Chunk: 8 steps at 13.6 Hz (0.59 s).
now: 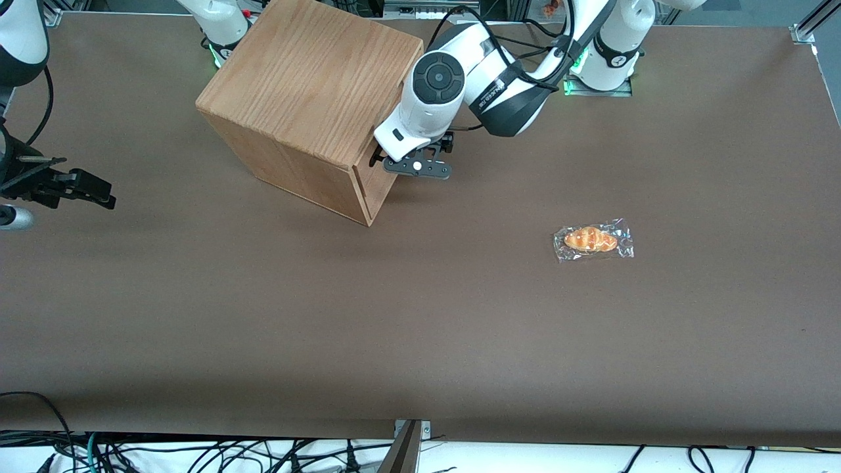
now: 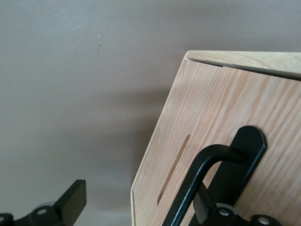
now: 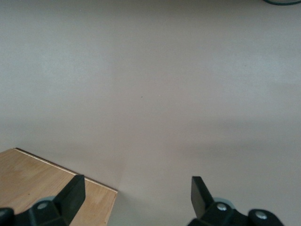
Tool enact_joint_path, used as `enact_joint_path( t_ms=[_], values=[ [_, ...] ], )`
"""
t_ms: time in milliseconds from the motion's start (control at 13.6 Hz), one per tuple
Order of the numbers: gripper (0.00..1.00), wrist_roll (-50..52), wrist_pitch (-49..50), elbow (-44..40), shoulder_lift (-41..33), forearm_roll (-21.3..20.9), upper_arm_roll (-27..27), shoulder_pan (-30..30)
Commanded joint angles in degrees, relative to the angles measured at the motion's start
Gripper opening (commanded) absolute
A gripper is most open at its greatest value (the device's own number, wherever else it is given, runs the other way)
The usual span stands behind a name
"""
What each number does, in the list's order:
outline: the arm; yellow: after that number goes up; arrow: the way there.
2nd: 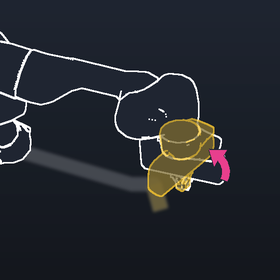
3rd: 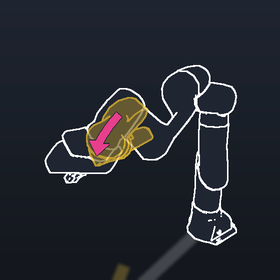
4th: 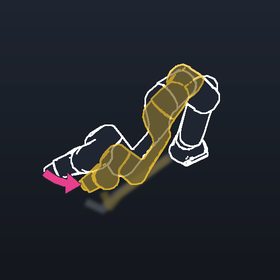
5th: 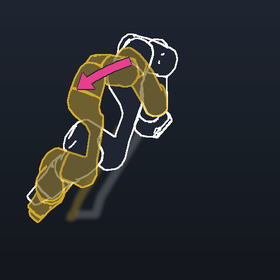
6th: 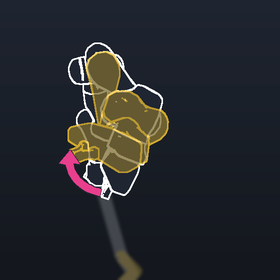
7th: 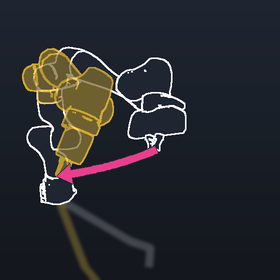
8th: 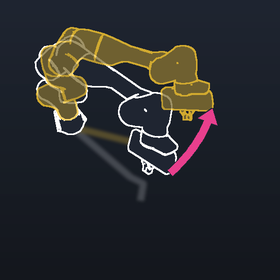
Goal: Open top drawer with left arm
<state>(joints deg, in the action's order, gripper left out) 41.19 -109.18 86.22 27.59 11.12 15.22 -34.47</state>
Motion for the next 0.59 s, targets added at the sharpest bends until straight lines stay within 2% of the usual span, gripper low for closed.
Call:
enact_joint_path(
  t_ms=[0,513],
  values=[
    [1.00,-1.02,-1.21,1.05,-0.52,-1.96,-0.19,0.54],
    [1.00,-1.02,-0.51,1.05,-0.79,-2.86,-0.10,1.51]
  ],
)
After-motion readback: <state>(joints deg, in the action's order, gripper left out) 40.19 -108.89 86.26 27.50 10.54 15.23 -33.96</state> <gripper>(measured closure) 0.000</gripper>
